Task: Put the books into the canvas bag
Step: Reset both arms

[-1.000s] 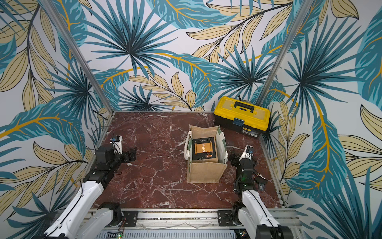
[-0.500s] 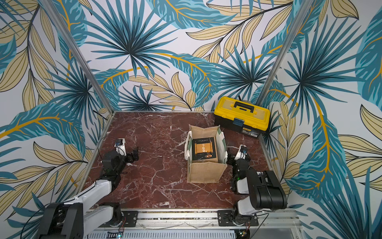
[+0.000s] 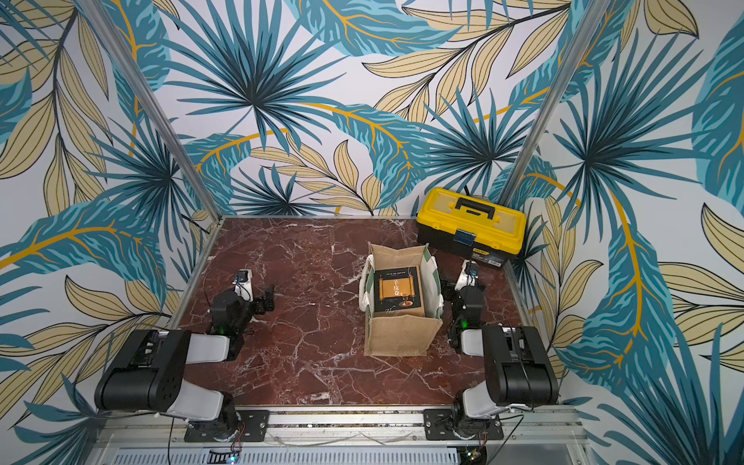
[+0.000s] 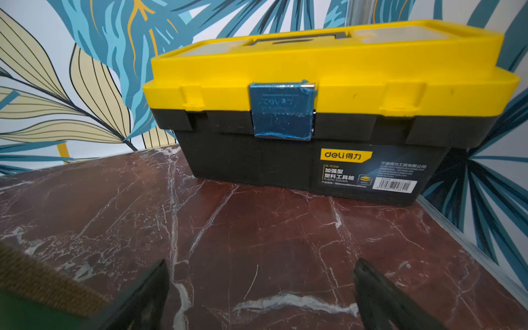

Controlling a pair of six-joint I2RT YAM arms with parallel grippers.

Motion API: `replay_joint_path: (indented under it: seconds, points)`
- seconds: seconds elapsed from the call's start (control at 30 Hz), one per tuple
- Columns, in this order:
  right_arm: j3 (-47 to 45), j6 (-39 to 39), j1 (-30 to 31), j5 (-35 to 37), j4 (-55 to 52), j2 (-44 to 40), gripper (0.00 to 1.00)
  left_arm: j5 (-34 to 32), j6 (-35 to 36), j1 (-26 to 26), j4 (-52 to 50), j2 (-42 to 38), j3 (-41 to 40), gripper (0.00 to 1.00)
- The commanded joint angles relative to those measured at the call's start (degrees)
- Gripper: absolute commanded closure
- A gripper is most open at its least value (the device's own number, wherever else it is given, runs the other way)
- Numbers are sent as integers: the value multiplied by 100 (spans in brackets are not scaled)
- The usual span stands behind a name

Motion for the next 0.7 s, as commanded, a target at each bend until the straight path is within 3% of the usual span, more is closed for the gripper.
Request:
replay_joint_path:
  seconds: [0.0, 0.67]
  points:
    - [8, -103, -12, -112, -388, -64, 1, 28, 57, 76, -151, 46, 539, 0]
    - [78, -195, -3, -265, -492, -45, 0, -18, 14, 85, -302, 38, 617, 0]
